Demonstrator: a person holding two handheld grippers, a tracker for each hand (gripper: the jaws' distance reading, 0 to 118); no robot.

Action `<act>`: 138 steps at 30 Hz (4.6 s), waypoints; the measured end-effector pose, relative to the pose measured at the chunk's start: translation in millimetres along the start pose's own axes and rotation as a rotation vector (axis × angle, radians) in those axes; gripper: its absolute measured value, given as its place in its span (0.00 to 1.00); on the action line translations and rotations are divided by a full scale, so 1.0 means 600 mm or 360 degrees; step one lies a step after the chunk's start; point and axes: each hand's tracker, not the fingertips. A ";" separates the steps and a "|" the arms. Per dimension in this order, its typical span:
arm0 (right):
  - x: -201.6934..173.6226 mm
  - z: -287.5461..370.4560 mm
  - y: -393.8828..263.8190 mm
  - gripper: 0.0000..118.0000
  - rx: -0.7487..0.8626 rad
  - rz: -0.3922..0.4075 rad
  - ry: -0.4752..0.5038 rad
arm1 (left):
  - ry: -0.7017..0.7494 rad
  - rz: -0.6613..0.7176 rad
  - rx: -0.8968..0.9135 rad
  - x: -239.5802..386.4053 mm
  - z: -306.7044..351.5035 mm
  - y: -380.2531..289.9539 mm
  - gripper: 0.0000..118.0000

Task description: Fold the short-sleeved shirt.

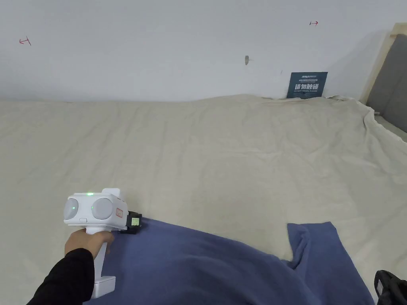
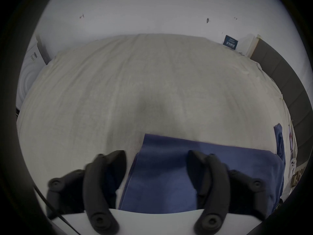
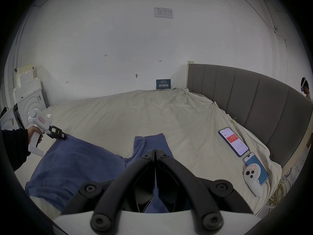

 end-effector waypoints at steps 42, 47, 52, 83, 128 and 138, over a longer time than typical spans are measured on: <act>0.060 -0.331 -0.042 0.12 -0.0892 0.0037 -0.0081 | -0.0137 -0.0133 0.0412 0.021 0.278 -0.082 0.00; 0.049 -0.306 -0.049 0.01 -0.0839 0.0198 -0.0059 | -0.0137 -0.0114 0.0410 0.016 0.279 -0.095 0.00; 0.060 -0.232 0.001 0.01 -0.0595 0.0079 0.0064 | -0.0124 -0.0090 0.0432 -0.004 0.289 -0.107 0.00; -0.013 0.000 0.662 0.01 0.0664 -0.0068 0.0405 | 0.0236 -0.0012 0.1266 -0.096 0.740 0.180 0.00; 0.042 -0.060 0.073 0.01 -0.0251 -0.0097 0.0464 | 0.0133 0.0117 0.0454 -0.096 0.306 -0.264 0.00; 0.090 0.098 -0.072 0.01 -0.0356 -0.0099 0.0461 | 0.0148 0.0089 0.0306 -0.103 0.352 -0.438 0.00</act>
